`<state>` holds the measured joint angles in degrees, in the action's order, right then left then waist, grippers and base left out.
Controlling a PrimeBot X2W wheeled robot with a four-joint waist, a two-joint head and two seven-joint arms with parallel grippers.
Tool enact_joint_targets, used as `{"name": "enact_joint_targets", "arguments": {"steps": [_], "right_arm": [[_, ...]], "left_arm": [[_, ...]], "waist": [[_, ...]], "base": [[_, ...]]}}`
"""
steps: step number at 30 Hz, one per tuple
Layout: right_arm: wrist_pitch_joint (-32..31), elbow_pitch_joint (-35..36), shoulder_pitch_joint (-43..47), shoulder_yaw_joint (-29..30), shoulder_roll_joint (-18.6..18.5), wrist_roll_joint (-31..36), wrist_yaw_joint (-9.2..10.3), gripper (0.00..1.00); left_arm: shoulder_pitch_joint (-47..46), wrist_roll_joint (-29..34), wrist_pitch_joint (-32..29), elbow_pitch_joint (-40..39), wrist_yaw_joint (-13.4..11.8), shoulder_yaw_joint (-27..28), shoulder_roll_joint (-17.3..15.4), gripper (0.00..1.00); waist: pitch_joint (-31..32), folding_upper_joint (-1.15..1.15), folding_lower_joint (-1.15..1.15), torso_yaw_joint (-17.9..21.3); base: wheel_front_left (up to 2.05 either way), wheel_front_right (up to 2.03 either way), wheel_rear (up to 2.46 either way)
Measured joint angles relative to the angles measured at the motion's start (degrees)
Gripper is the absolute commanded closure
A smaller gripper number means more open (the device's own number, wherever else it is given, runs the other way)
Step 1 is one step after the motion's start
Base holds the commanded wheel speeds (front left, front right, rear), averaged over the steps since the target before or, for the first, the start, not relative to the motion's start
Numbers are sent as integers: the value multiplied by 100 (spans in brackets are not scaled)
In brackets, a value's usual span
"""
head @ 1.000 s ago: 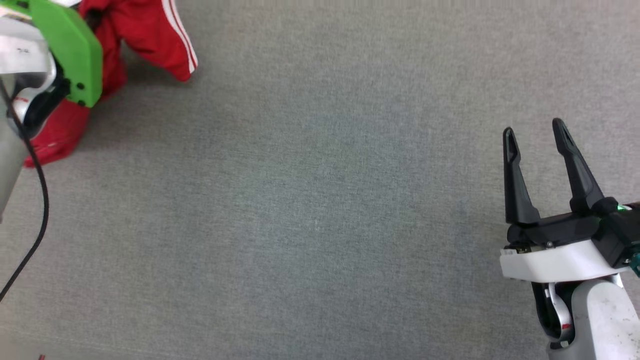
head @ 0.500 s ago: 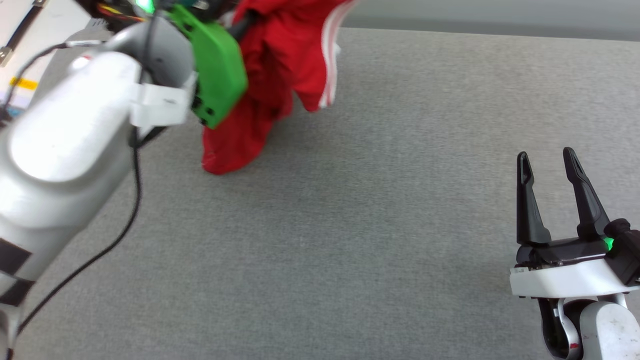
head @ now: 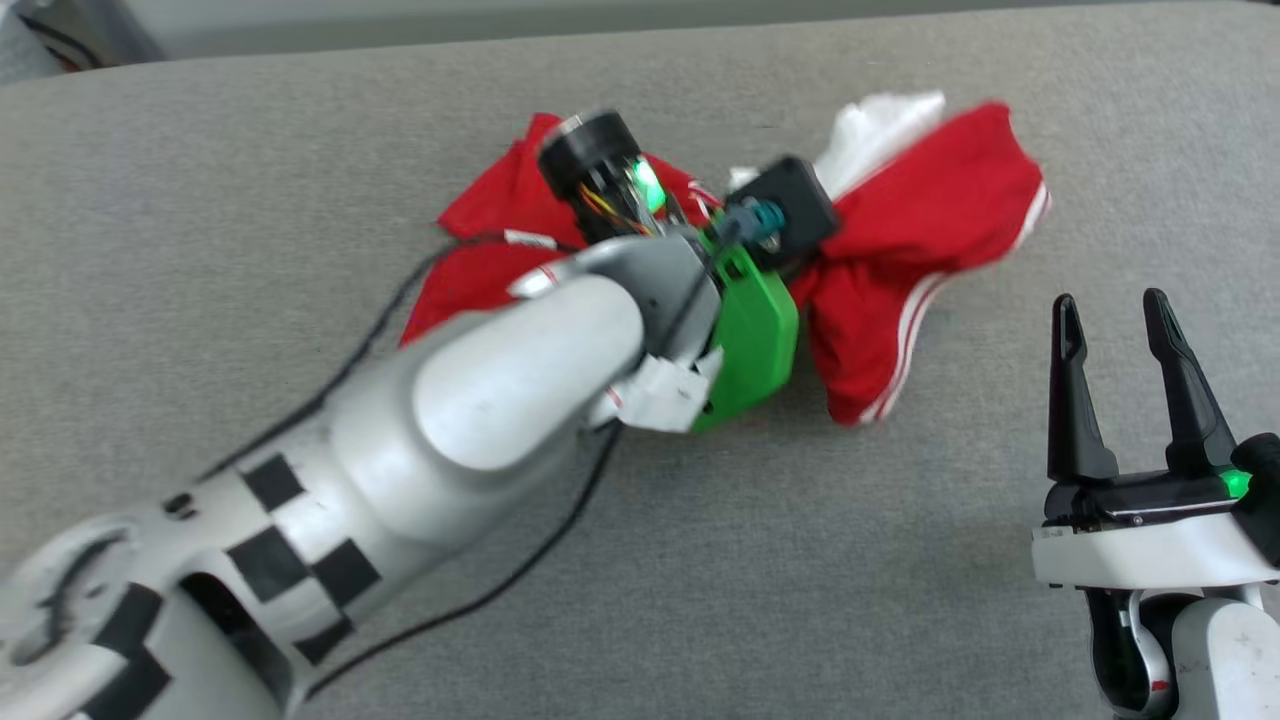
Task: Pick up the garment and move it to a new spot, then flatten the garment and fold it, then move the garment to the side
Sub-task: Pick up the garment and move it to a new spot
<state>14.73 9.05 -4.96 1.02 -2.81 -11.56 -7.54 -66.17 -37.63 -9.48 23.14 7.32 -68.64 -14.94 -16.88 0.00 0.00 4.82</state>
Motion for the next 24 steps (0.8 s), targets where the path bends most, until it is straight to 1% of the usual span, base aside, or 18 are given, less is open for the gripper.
{"name": "enact_joint_targets", "arguments": {"steps": [4, 7, 10, 13, 15, 16, 17, 22, 24], "right_arm": [[0, 2, -92, 0, 0, -51, 0, 0], [1, 3, -112, 10, 1, -49, 0, 0], [0, 1, -112, 30, 0, -49, 0, 0], [0, -7, -116, 45, -1, -48, 0, 0], [1, -16, -124, 35, 0, -47, 0, 0], [1, -25, -128, 36, 0, -47, 0, 0], [0, -32, -129, 43, 0, -46, 0, 0], [1, -121, -113, 43, 1, -30, 0, 0], [1, -168, -72, 43, 1, -30, 0, 0]], "left_arm": [[325, -1, 179, 526, 1, -290, 396, 100], [612, -7, 194, 805, 0, -414, 639, 100], [926, 19, 121, 961, 0, -464, 804, 100], [1241, 254, -118, 915, -1, -447, 891, 100], [1333, 298, -145, 851, -3, -431, 933, 100], [1339, 296, -116, 835, -3, -436, 949, 67], [1337, 297, -38, 825, -2, -442, 959, 0], [1280, 194, 904, 962, 0, -461, 995, 0], [1190, 193, 1437, 1044, -11, -293, 1022, 0]], "waist": [[-210, 0, 0, 187], [-346, 0, 0, 290], [-450, 0, 0, 349], [-490, 0, 0, 332], [-483, 0, 0, 289], [-472, 0, 0, 257], [-454, 0, 0, 221], [-284, 0, 0, 67], [-159, 0, 0, 3]], "base": [[0, 0, 0], [0, 0, 0], [0, 0, 0], [0, 0, 0], [0, 0, 0], [0, 0, 0], [0, 0, 0], [0, 0, 0], [0, 0, 0]]}}
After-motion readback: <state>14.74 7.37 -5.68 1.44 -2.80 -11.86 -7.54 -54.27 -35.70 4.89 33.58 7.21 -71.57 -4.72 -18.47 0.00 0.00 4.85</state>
